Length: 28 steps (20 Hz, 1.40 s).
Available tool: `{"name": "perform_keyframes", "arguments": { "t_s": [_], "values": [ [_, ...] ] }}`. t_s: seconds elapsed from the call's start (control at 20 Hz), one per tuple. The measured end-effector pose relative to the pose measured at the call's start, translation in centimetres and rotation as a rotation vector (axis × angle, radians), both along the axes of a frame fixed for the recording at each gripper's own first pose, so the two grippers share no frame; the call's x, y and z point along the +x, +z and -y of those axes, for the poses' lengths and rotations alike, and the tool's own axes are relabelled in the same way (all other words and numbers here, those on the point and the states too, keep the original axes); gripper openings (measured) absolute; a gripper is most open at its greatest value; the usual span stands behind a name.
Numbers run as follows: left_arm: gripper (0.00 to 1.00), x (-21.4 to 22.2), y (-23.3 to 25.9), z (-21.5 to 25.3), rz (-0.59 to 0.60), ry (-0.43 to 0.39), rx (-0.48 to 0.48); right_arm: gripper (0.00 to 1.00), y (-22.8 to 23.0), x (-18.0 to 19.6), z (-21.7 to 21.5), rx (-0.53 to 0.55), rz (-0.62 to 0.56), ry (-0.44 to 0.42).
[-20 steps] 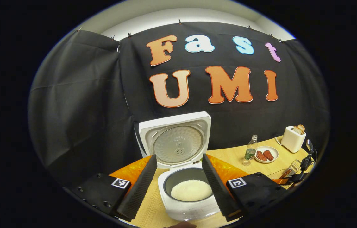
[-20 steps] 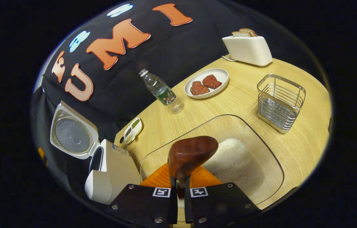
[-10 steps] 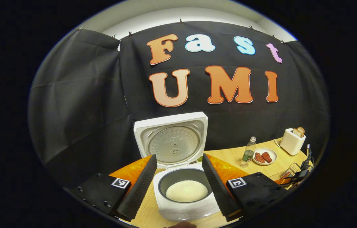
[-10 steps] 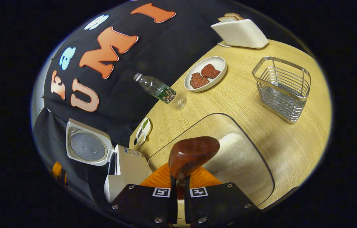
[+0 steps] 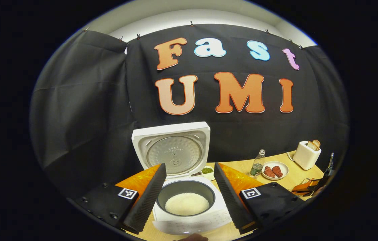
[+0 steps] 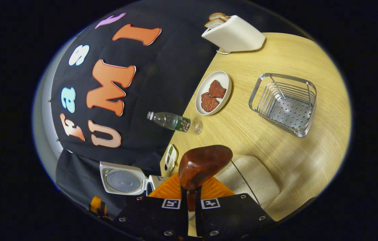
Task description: Close the left gripper, press the button to open the rice cooker; take a wooden spoon from the chopstick holder with the right hand, scoop a spoonful of rice and pour it into the rice cooker, then put the wooden spoon back into the chopstick holder.
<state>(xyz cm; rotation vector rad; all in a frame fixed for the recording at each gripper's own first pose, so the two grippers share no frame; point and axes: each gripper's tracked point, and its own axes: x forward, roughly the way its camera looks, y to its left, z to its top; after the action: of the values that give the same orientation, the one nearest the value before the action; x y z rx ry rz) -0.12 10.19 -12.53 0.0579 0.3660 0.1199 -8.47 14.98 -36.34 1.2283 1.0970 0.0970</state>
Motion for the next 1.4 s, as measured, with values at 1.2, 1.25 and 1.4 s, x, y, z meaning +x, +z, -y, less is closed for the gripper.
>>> {"name": "perform_keyframes", "arguments": {
  "t_s": [1.2, 1.25, 1.4],
  "values": [
    [0.97, -8.1, -0.4, -14.1, 0.022, 0.333, 0.007, 0.08, 14.7, 9.2, -18.0, 0.459, 0.012, 0.005],
    [0.97, -8.5, -0.5, -14.7, 0.021, 0.343, 0.009, 0.08, 15.1, 9.5, -19.1, 0.459, 0.018, 0.017],
    [0.97, -9.6, -1.2, -16.4, 0.011, 0.379, 0.008, 0.08, 16.0, 10.0, -23.0, 0.394, 0.075, 0.094]
  ]
}}
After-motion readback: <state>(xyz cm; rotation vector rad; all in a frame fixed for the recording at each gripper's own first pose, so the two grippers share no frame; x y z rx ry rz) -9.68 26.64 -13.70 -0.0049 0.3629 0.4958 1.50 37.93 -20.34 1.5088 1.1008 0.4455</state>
